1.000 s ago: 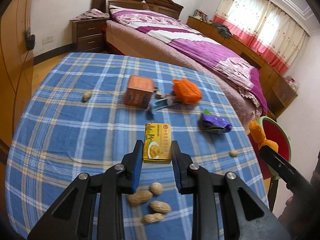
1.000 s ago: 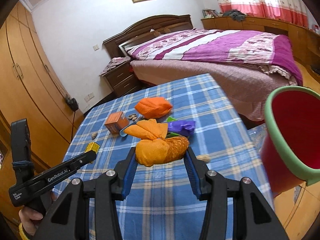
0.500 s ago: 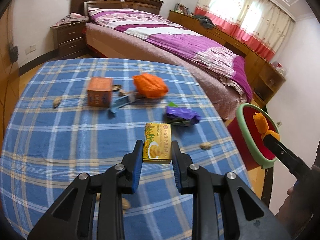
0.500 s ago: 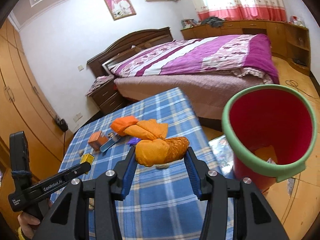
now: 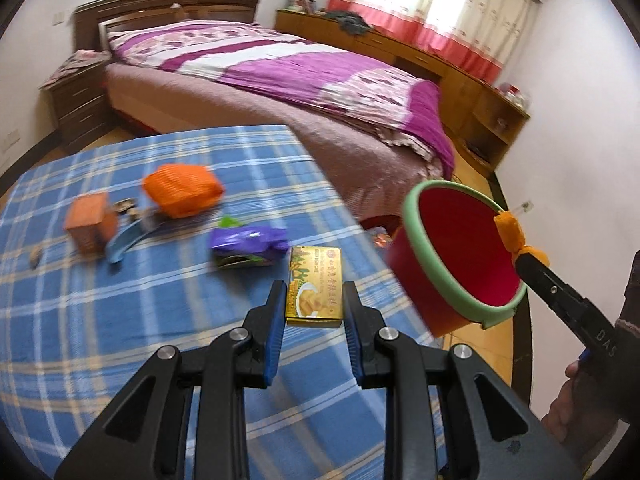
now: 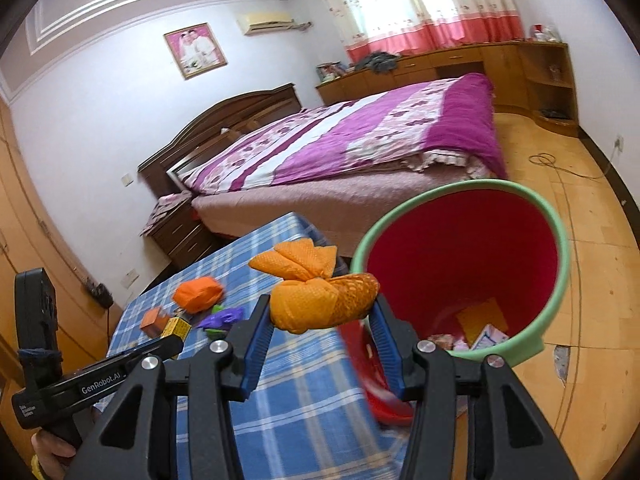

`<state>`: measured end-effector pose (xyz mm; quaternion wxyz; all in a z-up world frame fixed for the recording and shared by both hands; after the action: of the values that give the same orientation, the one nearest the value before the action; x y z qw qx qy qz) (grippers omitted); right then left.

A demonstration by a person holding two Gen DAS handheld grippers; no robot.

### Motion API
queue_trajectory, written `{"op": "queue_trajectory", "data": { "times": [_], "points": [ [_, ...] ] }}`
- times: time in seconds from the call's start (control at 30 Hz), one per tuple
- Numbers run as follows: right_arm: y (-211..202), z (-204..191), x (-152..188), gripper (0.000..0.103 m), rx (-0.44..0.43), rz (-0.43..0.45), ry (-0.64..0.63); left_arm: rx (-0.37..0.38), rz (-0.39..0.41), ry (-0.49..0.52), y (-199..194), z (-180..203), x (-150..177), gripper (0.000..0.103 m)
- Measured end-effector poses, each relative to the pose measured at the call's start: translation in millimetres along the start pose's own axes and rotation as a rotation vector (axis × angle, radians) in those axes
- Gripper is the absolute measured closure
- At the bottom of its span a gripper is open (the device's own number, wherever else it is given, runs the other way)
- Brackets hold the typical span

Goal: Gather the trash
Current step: 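Carry the yellow box in the left tool and the orange net in the right tool over the bucket, then open the left tool to drop the yellow box while the right tool releases the orange net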

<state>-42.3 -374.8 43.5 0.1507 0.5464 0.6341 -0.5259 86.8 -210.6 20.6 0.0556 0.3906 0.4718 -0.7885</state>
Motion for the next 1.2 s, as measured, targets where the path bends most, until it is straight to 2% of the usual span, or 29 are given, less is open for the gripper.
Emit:
{"op": "queue_trajectory", "data": {
  "times": [0.57,1.2],
  "points": [
    [-3,91,-10,0.05,0.111,0.026,0.129,0.101,-0.045,0.168,58,102,-20,0.076],
    [11,145,-14,0.045,0.161,0.014,0.216,0.155,-0.105,0.262,120,162,-25,0.076]
  ]
}}
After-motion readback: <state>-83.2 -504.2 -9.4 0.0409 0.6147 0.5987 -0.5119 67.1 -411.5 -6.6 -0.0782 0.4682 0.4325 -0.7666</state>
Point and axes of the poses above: each gripper's, at about its wrist camera, not at the fingertips, and y roughly the way its jaws point, z to its right, x to its underside, the point moved 6 cm from there along y, roughly the way its jaws point, and after that the axes turned 2 degrees about z, right-handed, at the moved point
